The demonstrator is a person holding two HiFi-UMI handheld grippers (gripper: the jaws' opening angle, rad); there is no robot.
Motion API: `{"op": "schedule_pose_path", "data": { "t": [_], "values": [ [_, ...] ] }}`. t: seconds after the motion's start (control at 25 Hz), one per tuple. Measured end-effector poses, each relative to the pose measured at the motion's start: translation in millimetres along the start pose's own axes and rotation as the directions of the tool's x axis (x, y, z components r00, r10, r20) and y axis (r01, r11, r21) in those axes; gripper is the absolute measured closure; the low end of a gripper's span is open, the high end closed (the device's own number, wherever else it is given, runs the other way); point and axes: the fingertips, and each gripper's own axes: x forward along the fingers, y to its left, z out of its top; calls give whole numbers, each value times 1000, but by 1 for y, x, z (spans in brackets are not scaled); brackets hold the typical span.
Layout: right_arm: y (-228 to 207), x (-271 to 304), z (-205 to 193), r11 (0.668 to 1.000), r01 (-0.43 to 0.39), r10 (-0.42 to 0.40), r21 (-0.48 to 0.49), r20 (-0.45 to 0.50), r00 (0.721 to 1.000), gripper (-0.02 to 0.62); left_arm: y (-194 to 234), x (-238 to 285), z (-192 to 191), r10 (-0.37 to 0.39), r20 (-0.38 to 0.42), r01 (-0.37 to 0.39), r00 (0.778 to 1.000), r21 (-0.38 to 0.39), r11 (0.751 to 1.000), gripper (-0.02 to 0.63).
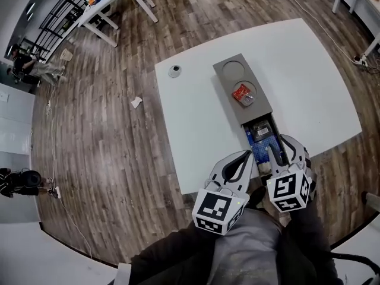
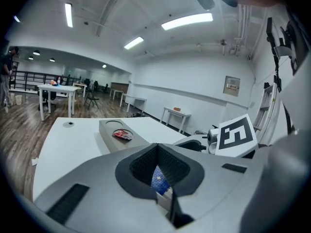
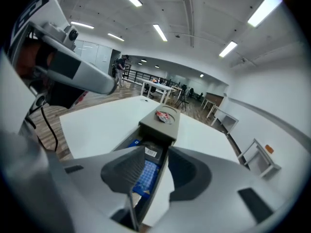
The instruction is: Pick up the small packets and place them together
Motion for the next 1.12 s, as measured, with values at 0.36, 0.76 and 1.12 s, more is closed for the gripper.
{"op": "schedule_pose_path", "data": {
  "t": [0.36, 0.76, 1.12],
  "values": [
    [22, 15, -6, 998, -23, 20, -66, -58, 998, 460, 13, 6, 3, -14, -14, 14, 1000, -2, 1000, 603],
    [33, 55, -15, 972, -103, 61, -213, -195, 979, 380, 62, 13, -9, 41, -37, -44, 998, -81, 996, 603],
    [38, 82, -14, 946, -216, 146, -243, -278, 949, 376, 88, 34, -14, 47, -53, -54, 997, -130, 990, 603]
  ]
}}
